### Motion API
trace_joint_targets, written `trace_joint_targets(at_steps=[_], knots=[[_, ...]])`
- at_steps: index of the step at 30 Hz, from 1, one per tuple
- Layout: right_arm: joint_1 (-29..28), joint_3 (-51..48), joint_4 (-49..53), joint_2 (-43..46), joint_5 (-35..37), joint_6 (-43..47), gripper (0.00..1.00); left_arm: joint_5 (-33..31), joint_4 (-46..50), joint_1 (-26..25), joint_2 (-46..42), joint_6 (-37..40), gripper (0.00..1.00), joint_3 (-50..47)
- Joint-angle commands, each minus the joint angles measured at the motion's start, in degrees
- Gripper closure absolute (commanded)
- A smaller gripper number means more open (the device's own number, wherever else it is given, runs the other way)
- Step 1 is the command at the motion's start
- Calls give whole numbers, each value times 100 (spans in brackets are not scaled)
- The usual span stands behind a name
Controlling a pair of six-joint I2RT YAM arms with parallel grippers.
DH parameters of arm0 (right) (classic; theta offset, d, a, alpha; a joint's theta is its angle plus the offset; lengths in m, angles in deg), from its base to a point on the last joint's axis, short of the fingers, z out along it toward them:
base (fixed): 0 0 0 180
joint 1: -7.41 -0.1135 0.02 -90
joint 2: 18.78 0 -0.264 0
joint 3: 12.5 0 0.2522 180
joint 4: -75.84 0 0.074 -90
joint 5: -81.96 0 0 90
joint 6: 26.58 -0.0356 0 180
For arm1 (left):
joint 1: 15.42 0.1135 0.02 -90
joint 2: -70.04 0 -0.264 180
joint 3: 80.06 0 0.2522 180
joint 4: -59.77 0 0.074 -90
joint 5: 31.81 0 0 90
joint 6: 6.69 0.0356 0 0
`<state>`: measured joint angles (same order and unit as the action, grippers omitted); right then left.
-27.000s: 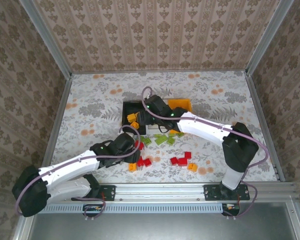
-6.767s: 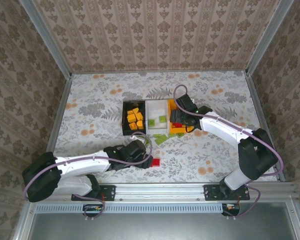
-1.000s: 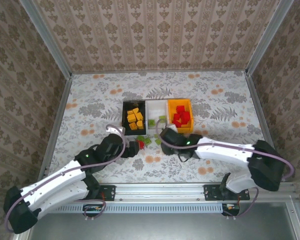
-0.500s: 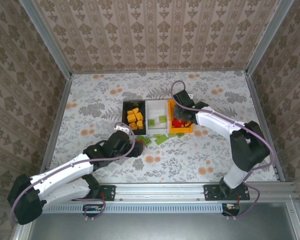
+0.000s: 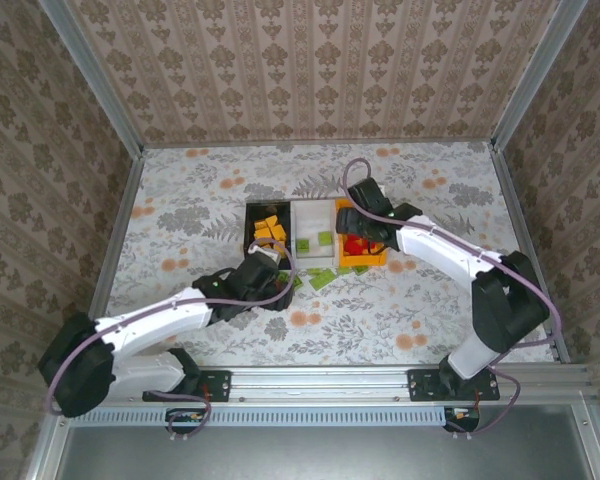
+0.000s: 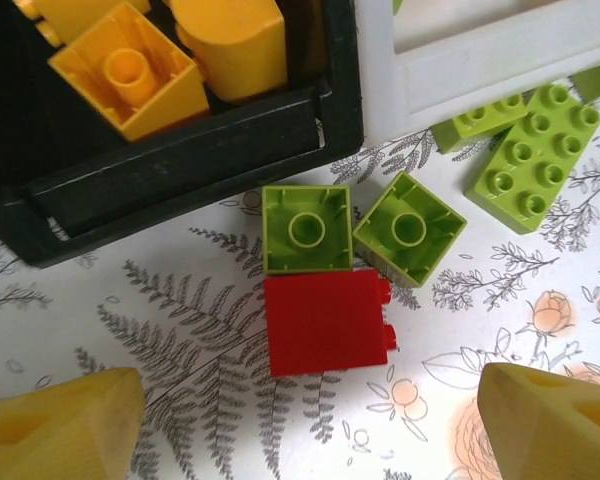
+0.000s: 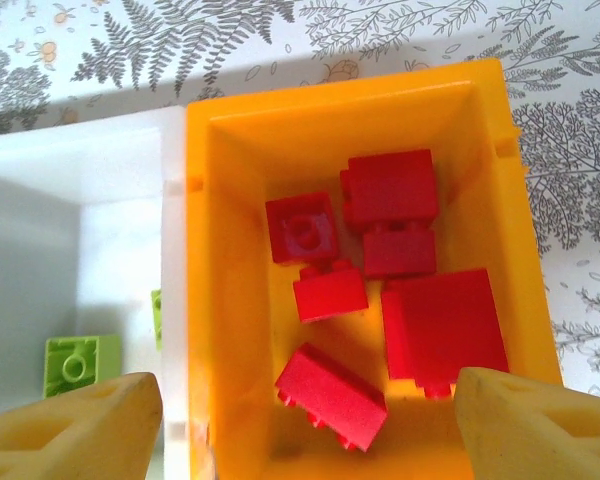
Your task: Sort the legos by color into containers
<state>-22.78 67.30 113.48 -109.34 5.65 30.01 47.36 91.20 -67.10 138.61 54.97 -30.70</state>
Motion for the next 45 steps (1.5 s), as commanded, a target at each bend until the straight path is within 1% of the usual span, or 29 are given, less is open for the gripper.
trace_joint_targets(at_steps=[1, 4, 7, 10, 14, 16, 19, 22, 24, 26, 27, 30, 33, 35, 37, 39, 42, 45], knots=[[-30, -280, -55, 311, -73, -124, 21, 77, -181, -41, 397, 289, 15, 237], [-30, -418, -54, 477, -51, -137, 21, -35, -194, -53, 723, 293, 19, 351], [-30, -512, -70, 644, -43, -169, 20, -129, -248, -52, 1013, 315, 20, 423], [-35, -557, -94, 780, -34, -187, 20, -139, -263, -24, 1321, 332, 21, 528], [-29, -557, -54, 887, 17, -175, 20, -91, -384, 18, 1582, 327, 26, 554], [-24, -572, -47, 947, 43, -172, 20, -48, -447, 21, 1667, 326, 30, 552], [-17, -605, -32, 1020, 88, -172, 20, 48, -459, 14, 1695, 303, 43, 531], [3, -628, -18, 1041, 118, -167, 20, 47, -344, -53, 1526, 230, 57, 485], [22, -656, -13, 1041, 137, -181, 20, -1, -205, -150, 1301, 172, 62, 434], [39, -725, -28, 1041, 150, -197, 20, -62, -5, -279, 984, 112, 64, 429], [46, -769, -43, 1238, 155, -224, 20, -106, 131, -360, 800, 83, 65, 456], [83, -960, -111, 1363, 175, -282, 20, -158, 460, -533, 342, 80, 66, 680], [109, -1250, -153, 1524, 260, -407, 20, -61, 505, -561, 197, 193, 66, 1090], [157, -1504, -186, 1663, 305, -518, 20, 17, 352, -529, 393, 356, 66, 1464], [217, -1786, -199, 1822, 324, -632, 20, 174, 111, -471, 800, 555, 66, 1921], [267, -1999, -178, 1979, 343, -728, 20, 348, -197, -410, 1318, 737, 67, 2395], [308, -2256, -111, 2243, 379, -792, 20, 738, -620, -180, 2079, 868, 67, 3119], [321, -2378, 41, 2481, 408, -777, 20, 1099, -858, -1, 2803, 969, 66, 3811]])
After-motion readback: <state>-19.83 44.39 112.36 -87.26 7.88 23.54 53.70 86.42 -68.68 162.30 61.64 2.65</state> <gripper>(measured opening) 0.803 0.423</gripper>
